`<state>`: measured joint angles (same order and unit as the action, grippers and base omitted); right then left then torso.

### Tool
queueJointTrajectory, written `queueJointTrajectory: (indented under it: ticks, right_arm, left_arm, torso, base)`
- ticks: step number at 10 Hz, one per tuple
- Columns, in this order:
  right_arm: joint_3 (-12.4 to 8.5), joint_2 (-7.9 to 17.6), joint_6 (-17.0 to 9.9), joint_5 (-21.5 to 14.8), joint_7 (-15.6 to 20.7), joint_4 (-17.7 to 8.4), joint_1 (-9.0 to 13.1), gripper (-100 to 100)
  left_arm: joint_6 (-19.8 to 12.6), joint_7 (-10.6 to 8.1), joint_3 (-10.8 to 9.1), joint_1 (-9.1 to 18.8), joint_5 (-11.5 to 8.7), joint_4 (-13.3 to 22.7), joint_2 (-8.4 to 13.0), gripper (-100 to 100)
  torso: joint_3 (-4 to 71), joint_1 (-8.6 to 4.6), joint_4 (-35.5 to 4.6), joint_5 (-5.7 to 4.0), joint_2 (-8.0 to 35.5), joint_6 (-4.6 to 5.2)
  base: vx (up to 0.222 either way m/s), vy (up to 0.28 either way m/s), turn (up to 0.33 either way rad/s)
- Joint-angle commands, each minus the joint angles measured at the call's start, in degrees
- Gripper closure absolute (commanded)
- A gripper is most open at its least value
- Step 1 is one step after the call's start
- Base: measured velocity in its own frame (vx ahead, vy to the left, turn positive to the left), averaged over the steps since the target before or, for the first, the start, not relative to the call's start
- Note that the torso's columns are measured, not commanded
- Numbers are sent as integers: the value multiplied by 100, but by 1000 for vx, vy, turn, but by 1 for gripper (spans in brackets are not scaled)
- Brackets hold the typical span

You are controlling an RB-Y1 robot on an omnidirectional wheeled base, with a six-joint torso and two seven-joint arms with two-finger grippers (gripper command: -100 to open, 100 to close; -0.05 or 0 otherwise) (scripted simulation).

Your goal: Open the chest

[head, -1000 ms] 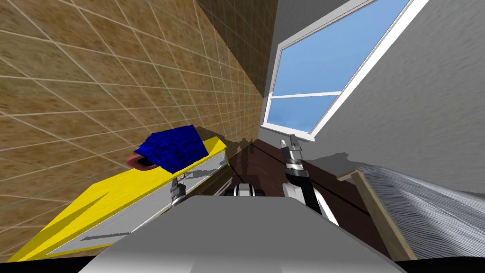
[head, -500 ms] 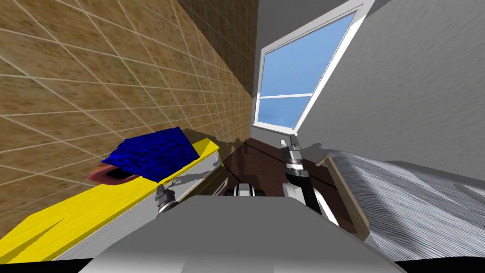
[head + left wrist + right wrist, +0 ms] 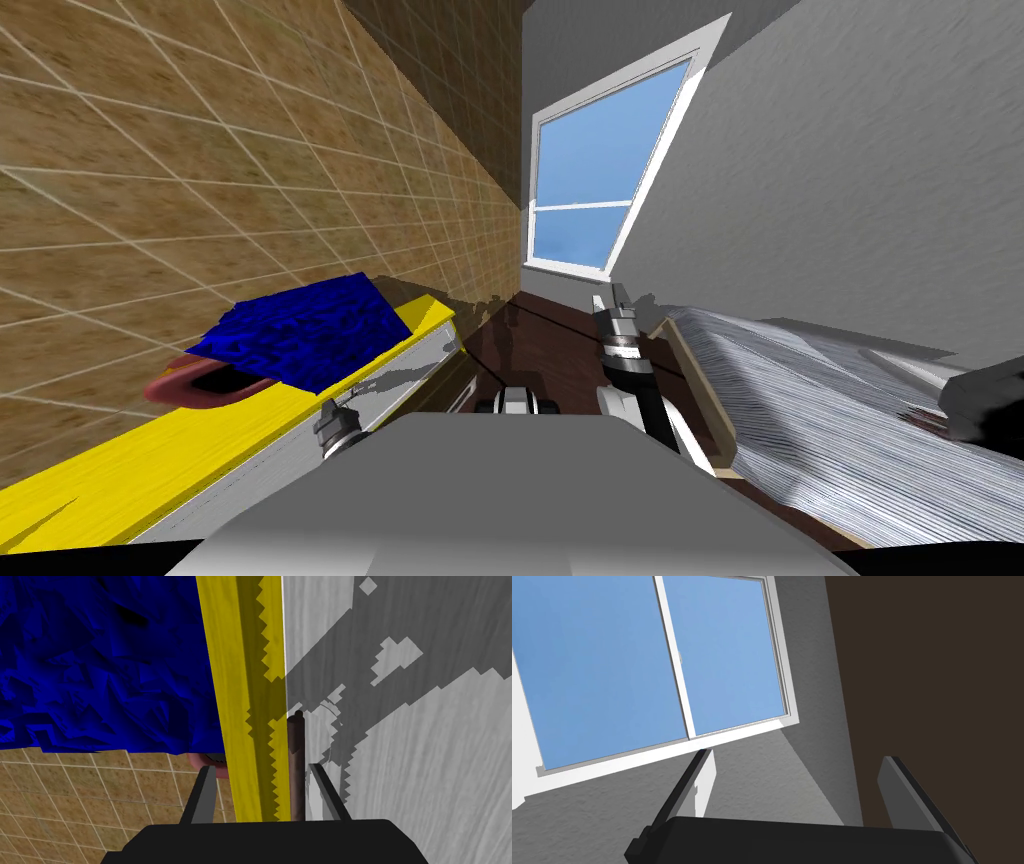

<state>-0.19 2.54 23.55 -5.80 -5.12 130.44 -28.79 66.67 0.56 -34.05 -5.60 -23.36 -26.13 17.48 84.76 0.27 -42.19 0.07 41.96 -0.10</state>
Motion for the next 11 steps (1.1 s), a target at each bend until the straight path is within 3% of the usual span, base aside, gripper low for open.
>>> queueJointTrajectory:
  ticks: [1, 2, 3, 5, 6, 7, 8, 9, 10, 11]
  right_arm:
    - [0, 1, 0, 0, 0, 0, 0, 0]
    - [1, 0, 0, 0, 0, 0, 2, 0]
    - [1, 0, 0, 0, 0, 0, 3, 0]
    - [1, 0, 0, 0, 0, 0, 1, 0]
    - [1, 0, 0, 0, 0, 0, 2, 0]
    - [0, 0, 0, 0, 0, 0, 0, 0]
    - [1, 0, 0, 0, 0, 0, 1, 0]
    - [0, 0, 0, 0, 0, 0, 0, 0]
    - [1, 0, 0, 0, 0, 0, 1, 0]
    - [0, 0, 0, 0, 0, 0, 1, 0]
  left_arm:
    - [-102, 50, 87, -55, 73, -237, -99, 100]
    - [-102, 50, 87, -55, 73, -242, -99, 100]
    - [-130, 39, 327, -74, 275, -426, -216, 100]
    - [-130, 39, 327, -74, 275, -426, -216, 100]
    - [-159, 28, 566, -93, 476, -609, -334, 100]
    - [-159, 28, 566, -93, 476, -609, -334, 100]
    - [-188, 18, 806, -112, 677, -793, -451, 100]
    - [-188, 18, 806, -112, 677, -793, -451, 100]
    - [-217, 7, 1046, -132, 878, -976, -568, 100]
    - [-217, 7, 1046, -132, 878, -863, -568, 100]
  torso:
    - [3, -47, -15, -55, 25, -7]
    - [-17, -63, -18, -48, 44, 6]
    - [-25, -58, -26, -47, 52, 20]
    - [-16, -46, -16, -47, 46, -14]
    - [-23, -46, -18, -40, 54, -5]
    - [-20, -43, -19, -42, 49, -14]
    - [-21, -36, -14, -38, 51, -23]
    - [-20, -29, -12, -32, 47, -25]
    - [-26, -27, -15, -31, 59, -25]
    - [-26, -12, -7, -8, 44, -11]
  base:
    - [53, 27, 69]
    - [15, 12, -10]
    - [46, 37, 368]
    - [53, 25, 163]
    - [62, 35, 373]
    - [75, 24, 304]
    - [103, 29, 392]
    - [89, 28, 334]
    - [104, 40, 384]
    - [81, 25, 278]
